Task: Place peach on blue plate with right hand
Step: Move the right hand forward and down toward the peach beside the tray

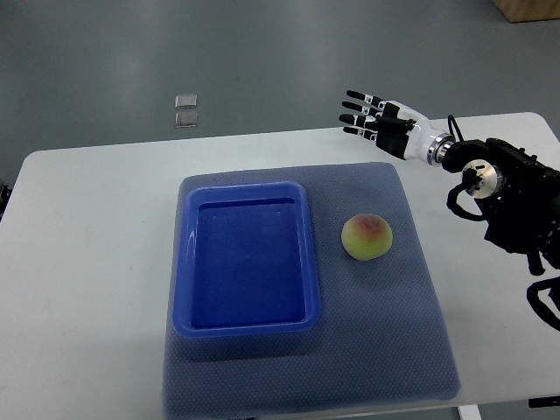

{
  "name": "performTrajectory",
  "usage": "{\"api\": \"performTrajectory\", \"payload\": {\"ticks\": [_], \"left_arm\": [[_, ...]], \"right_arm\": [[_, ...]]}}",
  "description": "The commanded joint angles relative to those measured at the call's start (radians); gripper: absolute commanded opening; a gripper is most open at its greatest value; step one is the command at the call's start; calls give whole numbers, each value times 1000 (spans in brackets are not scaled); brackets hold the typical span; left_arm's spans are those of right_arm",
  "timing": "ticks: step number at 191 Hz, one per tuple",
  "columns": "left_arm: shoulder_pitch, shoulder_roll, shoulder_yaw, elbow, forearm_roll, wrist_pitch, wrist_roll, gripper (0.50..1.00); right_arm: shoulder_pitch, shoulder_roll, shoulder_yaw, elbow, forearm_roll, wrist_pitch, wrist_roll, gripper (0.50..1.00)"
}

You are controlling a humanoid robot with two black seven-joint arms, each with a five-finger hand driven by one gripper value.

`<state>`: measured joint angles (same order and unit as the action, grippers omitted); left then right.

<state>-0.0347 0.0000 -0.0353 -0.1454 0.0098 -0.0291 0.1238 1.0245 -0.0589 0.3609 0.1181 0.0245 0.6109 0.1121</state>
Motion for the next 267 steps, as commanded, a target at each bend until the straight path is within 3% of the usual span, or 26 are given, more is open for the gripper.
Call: {"api": "performTrajectory", "payload": {"ticks": [1,80,155,186,237,267], "left_arm": [[1,0,0,1,-1,0,0,1000],[10,0,-5,7,-2,0,2,1000],[10,0,-3,12,-2,2,2,1000],[10,0,-3,13,-2,2,2,1000],[10,0,-3,12,-2,2,2,1000],[10,0,-3,12,-2,2,2,1000]], "right_arm": [[0,-1,-17,0,0,0,0,930],[5,-15,-48,-1,-54,0,8,930],[117,-59,-154,2,-290,0,9,928],[169,-104,-229,6,-328,0,43,928],[184,-205,-270,218,-377,0,47,930],[181,-210,-258,239,-390,0,67,928]]}}
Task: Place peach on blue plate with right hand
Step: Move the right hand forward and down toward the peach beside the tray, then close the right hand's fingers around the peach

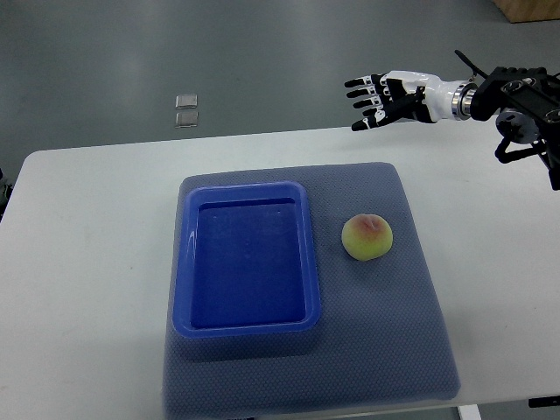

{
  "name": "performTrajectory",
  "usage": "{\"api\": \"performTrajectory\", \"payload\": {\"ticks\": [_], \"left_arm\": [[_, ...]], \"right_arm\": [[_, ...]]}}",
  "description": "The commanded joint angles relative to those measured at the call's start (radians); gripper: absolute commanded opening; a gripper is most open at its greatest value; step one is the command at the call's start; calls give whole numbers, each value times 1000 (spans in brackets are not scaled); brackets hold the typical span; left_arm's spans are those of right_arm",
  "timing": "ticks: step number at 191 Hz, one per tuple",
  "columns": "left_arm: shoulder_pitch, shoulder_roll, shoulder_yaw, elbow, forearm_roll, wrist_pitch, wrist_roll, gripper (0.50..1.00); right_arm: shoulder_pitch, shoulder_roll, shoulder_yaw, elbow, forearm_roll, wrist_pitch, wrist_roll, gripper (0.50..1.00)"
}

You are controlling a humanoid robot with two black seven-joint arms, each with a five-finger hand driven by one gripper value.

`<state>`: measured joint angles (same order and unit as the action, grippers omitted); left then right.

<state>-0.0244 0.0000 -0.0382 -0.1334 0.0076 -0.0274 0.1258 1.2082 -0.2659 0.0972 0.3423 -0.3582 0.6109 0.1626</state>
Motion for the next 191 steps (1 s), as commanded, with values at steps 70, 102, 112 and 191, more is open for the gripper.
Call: {"api": "performTrajectory", "payload": {"ticks": [70,102,112,191], "left_arm": [[0,0,0,0,2,0,0,1000],[0,0,0,0,0,0,0,1000],[0,0,0,0,0,0,0,1000],[0,0,0,0,0,0,0,1000]], "right_arm": [[-42,-231,27,460,-10,0,40,928],[-72,-291,29,581,-62,-16,41,930],[-79,-294,29,583,-73,-20,43,930],[-180,-305,26,707,-332,-257,127,928]]}}
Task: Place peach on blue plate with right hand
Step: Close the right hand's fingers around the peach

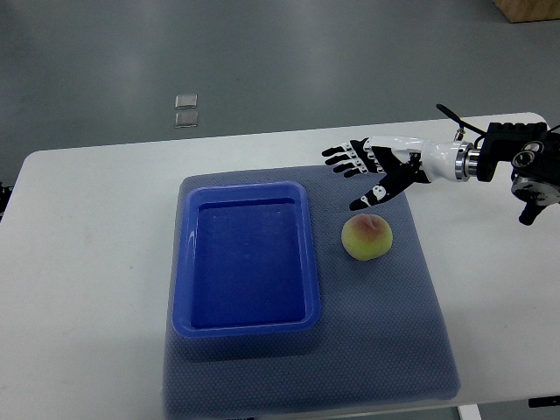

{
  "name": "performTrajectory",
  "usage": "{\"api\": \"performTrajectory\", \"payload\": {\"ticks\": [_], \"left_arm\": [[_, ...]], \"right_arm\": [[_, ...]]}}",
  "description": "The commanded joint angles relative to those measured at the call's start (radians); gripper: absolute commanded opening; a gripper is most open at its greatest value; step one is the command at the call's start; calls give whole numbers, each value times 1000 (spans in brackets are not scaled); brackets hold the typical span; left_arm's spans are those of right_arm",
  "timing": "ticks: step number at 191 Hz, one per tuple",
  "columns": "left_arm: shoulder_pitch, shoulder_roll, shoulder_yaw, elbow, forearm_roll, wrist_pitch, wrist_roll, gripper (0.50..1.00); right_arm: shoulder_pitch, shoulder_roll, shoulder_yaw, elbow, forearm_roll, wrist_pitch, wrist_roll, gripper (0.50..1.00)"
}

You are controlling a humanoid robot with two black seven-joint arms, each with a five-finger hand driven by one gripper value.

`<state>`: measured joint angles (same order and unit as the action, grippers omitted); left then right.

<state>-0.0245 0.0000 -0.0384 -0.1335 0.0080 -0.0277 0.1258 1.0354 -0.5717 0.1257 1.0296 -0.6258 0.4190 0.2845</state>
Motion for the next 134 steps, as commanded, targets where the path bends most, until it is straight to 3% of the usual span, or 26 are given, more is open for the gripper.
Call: {"api": "performTrajectory", "payload": {"ticks": [1,66,99,134], "left_arm": [[0,0,0,0,0,0,0,1000],[0,0,0,0,0,0,0,1000],[0,0,0,0,0,0,0,1000],[0,0,0,0,0,0,0,1000]], "right_arm": [[-9,1,-3,21,-75,-71,5,928],[-38,-16,-18,50,-292,-118,62,928],[-55,-30,-57,63,-430,-200,105,928],[-74,-20,-95,61,-498,-290,108,928]]}}
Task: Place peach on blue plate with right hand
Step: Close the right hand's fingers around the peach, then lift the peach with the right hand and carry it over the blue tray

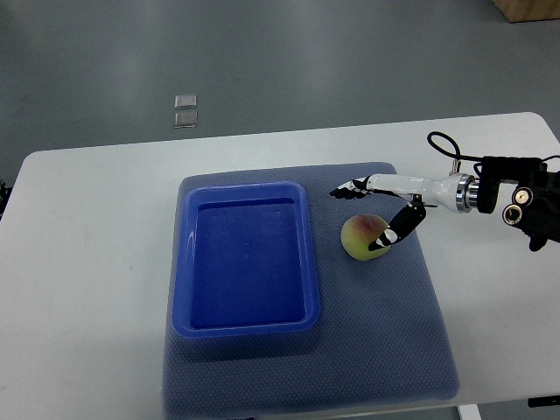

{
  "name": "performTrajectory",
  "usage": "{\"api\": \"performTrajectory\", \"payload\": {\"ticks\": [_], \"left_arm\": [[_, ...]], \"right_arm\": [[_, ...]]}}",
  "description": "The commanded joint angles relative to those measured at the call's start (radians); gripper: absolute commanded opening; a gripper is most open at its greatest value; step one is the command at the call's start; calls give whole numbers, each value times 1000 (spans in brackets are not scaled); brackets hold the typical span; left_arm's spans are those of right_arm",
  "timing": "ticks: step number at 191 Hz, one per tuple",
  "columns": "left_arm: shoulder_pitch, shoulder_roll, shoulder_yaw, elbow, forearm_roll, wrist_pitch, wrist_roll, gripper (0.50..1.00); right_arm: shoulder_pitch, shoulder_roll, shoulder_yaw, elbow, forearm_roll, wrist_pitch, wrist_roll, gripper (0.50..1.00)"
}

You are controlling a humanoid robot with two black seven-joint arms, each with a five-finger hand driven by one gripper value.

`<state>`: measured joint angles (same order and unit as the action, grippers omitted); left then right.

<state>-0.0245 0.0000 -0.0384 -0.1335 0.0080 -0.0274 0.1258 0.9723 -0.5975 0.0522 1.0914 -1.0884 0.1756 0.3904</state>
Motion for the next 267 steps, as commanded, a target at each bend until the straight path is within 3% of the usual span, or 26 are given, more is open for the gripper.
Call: {"api": "performTrajectory", "payload": {"ticks": [1,141,142,145,154,162,172,173,187,197,198,204,214,215,219,262,267], "left_arm": [[0,0,0,0,0,0,0,1000],[0,0,0,0,0,0,0,1000],[0,0,0,0,1,0,0,1000],[0,0,0,0,0,0,0,1000],[0,0,0,0,0,0,0,1000],[0,0,0,0,0,0,0,1000],[0,0,0,0,0,0,0,1000],[0,0,0,0,1,0,0,1000],[0,0,0,0,1,0,0,1000],[0,0,0,0,1,0,0,1000],[0,0,0,0,0,0,0,1000],[0,0,0,0,0,0,0,1000],[0,0,0,0,0,0,0,1000],[0,0,0,0,0,0,0,1000],[0,0,0,0,0,0,0,1000],[0,0,0,0,0,1,0,1000],[0,0,0,0,0,0,0,1000]], "right_arm": [[-11,5,-21,-1,-36,-47,2,928],[-21,8,-60,-28,-70,-96,7,913],[-21,8,-60,-28,-70,-97,7,883],[-21,8,-60,-28,-70,-97,7,854],[-23,10,-60,-28,-70,-100,7,803],[-23,10,-60,-28,-73,-104,7,768],[-23,10,-60,-28,-73,-104,7,768],[-23,11,-61,-28,-82,-110,7,722],[-23,11,-61,-28,-97,-114,7,660],[-23,11,-61,-28,-97,-114,7,660],[-20,10,-60,-28,-99,-116,7,615],[-18,8,-57,-28,-99,-116,8,597],[-18,8,-57,-28,-99,-116,8,596],[-12,5,-45,-27,-97,-117,8,574],[-7,5,-41,-25,-96,-119,10,570],[60,51,-6,13,-93,-116,11,574],[88,104,-6,19,-94,-116,10,580]]}}
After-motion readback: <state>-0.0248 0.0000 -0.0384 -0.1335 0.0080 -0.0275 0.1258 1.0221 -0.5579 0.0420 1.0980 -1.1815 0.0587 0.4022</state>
